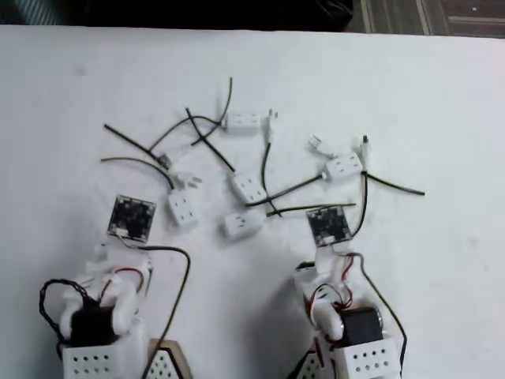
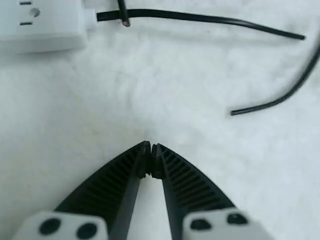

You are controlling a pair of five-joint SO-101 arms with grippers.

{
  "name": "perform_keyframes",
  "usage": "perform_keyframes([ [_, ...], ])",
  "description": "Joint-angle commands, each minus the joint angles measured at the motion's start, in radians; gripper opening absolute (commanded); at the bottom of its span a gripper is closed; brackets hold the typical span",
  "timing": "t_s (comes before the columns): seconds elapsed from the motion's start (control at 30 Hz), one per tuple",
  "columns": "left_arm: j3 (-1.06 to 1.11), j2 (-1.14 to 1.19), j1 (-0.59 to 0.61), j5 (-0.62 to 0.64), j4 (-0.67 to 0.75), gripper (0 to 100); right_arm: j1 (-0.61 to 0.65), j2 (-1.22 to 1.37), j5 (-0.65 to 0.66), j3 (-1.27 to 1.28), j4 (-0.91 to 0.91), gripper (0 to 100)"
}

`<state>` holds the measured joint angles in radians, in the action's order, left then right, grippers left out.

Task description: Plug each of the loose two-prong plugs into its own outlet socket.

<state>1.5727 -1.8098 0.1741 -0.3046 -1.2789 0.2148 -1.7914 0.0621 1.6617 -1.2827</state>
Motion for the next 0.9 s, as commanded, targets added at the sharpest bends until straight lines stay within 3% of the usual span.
perform_keyframes([
  [0.0, -0.072, -0.002, 0.005, 0.011, 0.005, 2, -0.110, -0.007, 0.012, -0.103, -0.024, 2.1],
  [0.13, -0.138, -0.002, 0.010, -0.002, 0.049, 2, -0.120, -0.007, 0.226, -0.183, -0.016, 1.9],
  [0.27, -0.207, -0.002, 0.004, -0.215, 0.138, 2, -0.124, -0.007, 0.370, -0.215, -0.001, 2.0],
  [0.6, -0.261, 0.041, 0.004, -0.393, 0.164, 7, -0.120, -0.005, 0.370, -0.178, -0.007, 2.0],
  [0.87, -0.514, 0.455, 0.001, -0.457, 0.152, 8, -0.120, -0.007, 0.376, -0.117, -0.002, 2.1],
])
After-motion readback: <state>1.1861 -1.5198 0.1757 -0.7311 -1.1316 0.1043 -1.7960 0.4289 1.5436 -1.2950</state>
